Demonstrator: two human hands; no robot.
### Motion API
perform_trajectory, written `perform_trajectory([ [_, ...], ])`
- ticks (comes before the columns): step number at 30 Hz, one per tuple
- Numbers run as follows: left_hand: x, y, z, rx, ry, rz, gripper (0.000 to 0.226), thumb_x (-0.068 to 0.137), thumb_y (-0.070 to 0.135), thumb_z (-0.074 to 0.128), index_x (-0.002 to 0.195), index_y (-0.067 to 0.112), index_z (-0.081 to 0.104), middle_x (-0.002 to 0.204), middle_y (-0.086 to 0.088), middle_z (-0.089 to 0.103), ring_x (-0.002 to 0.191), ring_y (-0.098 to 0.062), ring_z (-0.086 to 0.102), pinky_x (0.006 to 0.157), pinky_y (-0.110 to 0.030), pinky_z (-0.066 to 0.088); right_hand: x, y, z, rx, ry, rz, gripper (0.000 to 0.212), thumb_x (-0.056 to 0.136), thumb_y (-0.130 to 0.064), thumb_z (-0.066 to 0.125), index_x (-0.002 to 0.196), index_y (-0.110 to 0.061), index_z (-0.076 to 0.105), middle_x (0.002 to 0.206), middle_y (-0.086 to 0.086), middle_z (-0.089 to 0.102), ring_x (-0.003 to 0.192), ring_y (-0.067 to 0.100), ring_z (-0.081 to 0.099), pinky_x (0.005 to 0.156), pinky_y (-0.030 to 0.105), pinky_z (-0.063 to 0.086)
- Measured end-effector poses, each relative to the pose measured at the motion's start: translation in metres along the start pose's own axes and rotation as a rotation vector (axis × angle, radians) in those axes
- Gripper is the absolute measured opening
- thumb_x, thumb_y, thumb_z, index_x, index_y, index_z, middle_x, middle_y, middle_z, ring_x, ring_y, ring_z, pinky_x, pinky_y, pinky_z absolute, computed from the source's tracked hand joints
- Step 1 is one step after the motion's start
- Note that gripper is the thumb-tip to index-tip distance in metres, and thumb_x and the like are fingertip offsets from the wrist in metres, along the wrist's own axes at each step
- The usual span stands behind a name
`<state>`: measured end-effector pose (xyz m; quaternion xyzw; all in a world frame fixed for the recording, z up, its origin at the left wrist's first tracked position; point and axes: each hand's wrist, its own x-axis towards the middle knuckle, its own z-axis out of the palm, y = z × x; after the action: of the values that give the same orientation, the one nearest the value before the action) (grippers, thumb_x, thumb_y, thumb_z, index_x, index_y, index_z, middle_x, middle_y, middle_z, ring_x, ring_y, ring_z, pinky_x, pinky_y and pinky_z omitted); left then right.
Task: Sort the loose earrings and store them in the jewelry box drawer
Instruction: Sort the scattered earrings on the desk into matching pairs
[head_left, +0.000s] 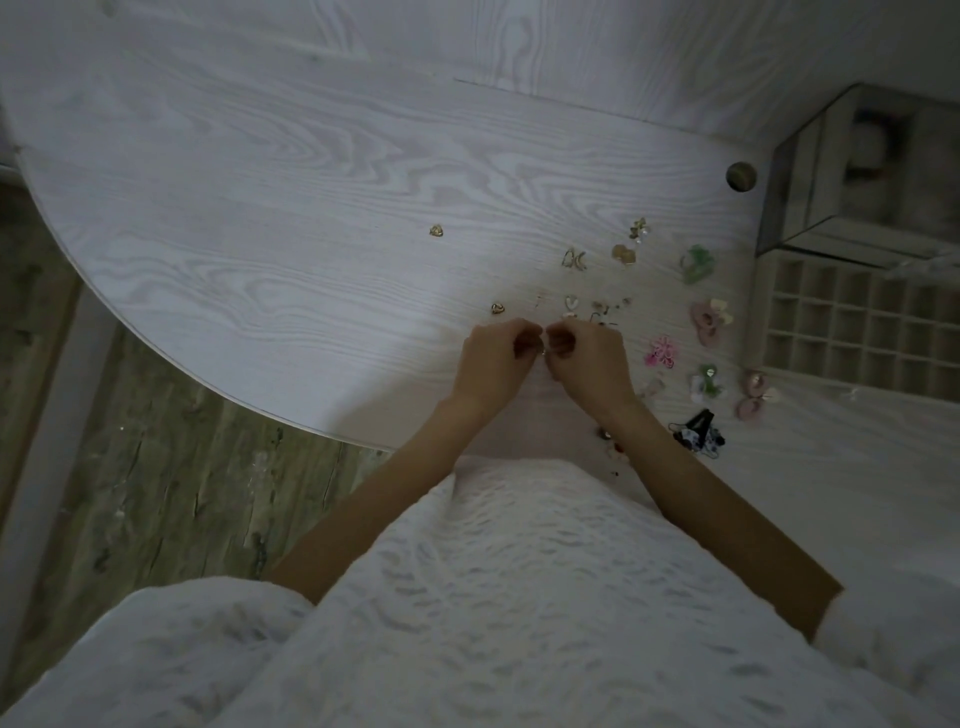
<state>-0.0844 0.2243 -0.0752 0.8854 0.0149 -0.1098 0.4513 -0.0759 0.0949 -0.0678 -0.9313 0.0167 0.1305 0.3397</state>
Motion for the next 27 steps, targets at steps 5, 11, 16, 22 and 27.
perform_trajectory([
  [5,-0.001,-0.001,-0.025,-0.076,-0.027,-0.053,0.021,0.084,0.007,0.062,0.104,0.010,0.068,0.097,-0.005,0.072,0.086,-0.010,0.066,0.083,-0.014,0.048,0.003,-0.005,-0.013,-0.047,0.007,-0.030,0.030,0.079,0.003,0.061,0.109,-0.002,0.064,0.098,0.016,0.067,0.086,0.021,0.062,0.083,0.037,0.053],
  [11,0.026,-0.030,-0.079,0.137,0.146,-0.012,0.020,0.084,0.014,0.062,0.103,0.015,0.068,0.096,-0.002,0.071,0.078,-0.013,0.065,0.075,-0.020,0.048,0.019,-0.027,-0.005,-0.123,-0.070,-0.197,0.029,0.084,-0.014,0.063,0.113,-0.009,0.060,0.102,0.009,0.061,0.087,0.018,0.057,0.076,0.030,0.046],
  [16,0.073,-0.043,-0.090,0.233,0.188,-0.097,0.034,0.081,0.016,0.065,0.114,0.013,0.060,0.110,-0.010,0.060,0.087,-0.022,0.061,0.079,-0.027,0.044,0.044,-0.045,0.016,-0.191,-0.126,-0.225,0.022,0.086,-0.010,0.058,0.108,-0.004,0.060,0.103,0.014,0.057,0.083,0.028,0.058,0.071,0.037,0.050],
  [22,0.087,-0.038,-0.077,0.241,0.159,-0.117,0.021,0.080,0.011,0.061,0.100,0.009,0.063,0.098,-0.012,0.062,0.089,-0.025,0.059,0.075,-0.027,0.040,0.063,-0.043,0.013,-0.186,-0.050,-0.196,0.012,0.087,-0.005,0.054,0.086,-0.002,0.065,0.084,0.014,0.060,0.071,0.028,0.056,0.063,0.034,0.045],
  [27,0.082,-0.041,-0.071,0.208,0.303,-0.076,0.026,0.073,0.006,0.064,0.098,0.006,0.059,0.102,-0.015,0.055,0.090,-0.028,0.054,0.075,-0.027,0.040,0.075,-0.030,0.000,-0.203,0.019,-0.053,0.013,0.088,-0.006,0.051,0.089,-0.001,0.064,0.089,0.016,0.060,0.077,0.028,0.056,0.064,0.030,0.038],
])
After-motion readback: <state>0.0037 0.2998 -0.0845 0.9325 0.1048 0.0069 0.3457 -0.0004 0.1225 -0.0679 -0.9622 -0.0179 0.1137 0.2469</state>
